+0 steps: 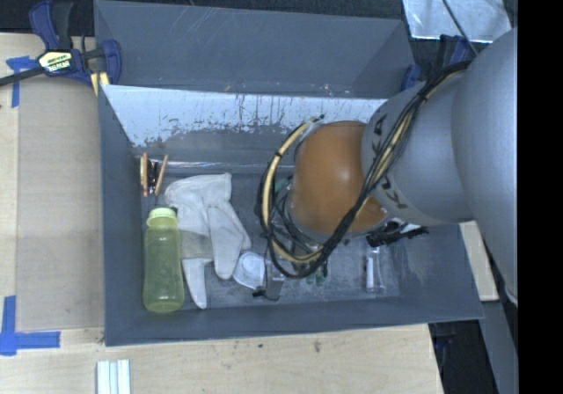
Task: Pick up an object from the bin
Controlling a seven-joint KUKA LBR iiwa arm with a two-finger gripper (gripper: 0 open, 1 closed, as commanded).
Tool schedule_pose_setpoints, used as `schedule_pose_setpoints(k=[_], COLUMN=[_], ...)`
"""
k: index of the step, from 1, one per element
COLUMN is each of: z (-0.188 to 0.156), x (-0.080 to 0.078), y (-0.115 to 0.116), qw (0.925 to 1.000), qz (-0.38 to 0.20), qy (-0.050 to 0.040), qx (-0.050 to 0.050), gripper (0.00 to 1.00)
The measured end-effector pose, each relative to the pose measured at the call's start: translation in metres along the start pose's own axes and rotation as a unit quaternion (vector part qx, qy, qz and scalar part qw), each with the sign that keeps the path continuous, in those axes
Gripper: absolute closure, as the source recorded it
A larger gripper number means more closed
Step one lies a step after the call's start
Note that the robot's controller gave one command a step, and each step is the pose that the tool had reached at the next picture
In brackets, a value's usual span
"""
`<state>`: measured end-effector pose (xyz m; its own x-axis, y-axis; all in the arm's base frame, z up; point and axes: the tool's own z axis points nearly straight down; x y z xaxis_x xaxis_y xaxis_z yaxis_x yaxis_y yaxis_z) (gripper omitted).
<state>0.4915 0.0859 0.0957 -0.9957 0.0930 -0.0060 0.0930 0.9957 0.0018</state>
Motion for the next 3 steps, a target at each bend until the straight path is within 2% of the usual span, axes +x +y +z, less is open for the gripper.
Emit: schedule_pose_setpoints(k=[1, 2, 3], z=[0.005, -0.012, 0.028], x=[0.004, 0.008, 0.006], y=[0.009, 0.009, 0.004], qw=[1.0000, 0.9998, 0.9999], qz=[0.007, -0.021, -0.010], qy=[0.0034, 0.0006, 0.0033], qx=[0.001, 0.000, 0.001], gripper=[0.00, 0.00, 0.00])
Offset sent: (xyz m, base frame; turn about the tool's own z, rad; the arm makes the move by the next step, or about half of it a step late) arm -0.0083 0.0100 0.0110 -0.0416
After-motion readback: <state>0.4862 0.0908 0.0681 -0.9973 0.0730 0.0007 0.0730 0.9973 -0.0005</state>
